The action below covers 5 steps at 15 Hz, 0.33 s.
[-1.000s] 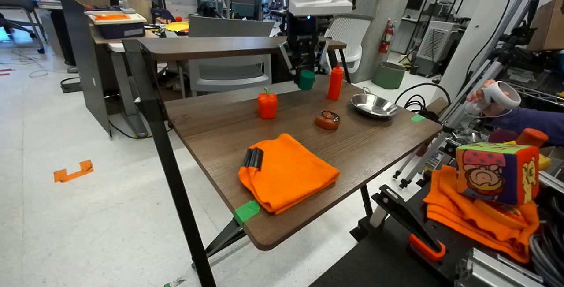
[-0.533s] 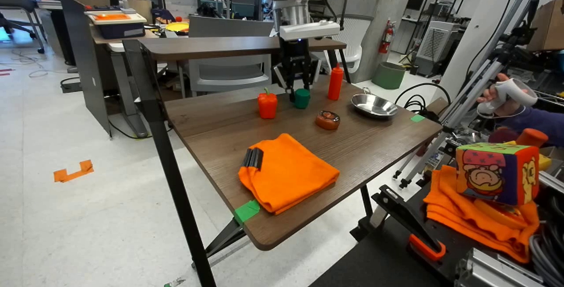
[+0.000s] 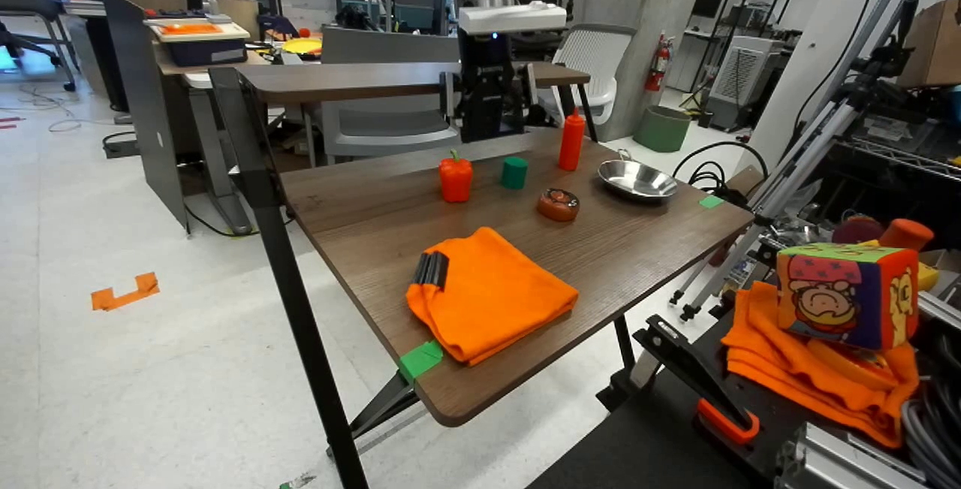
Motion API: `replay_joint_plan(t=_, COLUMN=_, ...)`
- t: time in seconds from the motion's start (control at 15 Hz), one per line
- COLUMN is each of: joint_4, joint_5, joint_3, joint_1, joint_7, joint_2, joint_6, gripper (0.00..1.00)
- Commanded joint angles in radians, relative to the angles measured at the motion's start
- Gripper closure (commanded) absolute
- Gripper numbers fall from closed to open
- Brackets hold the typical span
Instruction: Move the green block forward
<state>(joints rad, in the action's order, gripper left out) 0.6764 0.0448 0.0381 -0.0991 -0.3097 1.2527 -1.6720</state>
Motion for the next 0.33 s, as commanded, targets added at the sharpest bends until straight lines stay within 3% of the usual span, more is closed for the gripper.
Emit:
replay_joint_plan(t=0.0, joint_4=0.135, joint_5=-0.018, joint_3=-0.02, joint_1=0.005, joint_7=0.025, joint_2=-0.155, joint_6=0.013, gripper=0.0)
replay_joint_plan(t=0.07, joint_4=0.17, joint_5=-0.041, joint_3=-0.045, joint_1=0.02, joint_7=0.065, joint_2=-0.19, joint_6=0.088, gripper=0.0)
replay_joint_plan(t=0.13, joint_4=0.048, joint_5=-0.012, joint_3=-0.01, joint_1=-0.001, joint_7=0.018, joint_2=-0.085, joint_6=0.028, gripper=0.0)
replay_joint_plan(t=0.27, joint_4=0.098, joint_5=-0.029, joint_3=-0.023, joint_1=0.006, joint_7=0.041, joint_2=-0.144, joint_6=0.076, gripper=0.0)
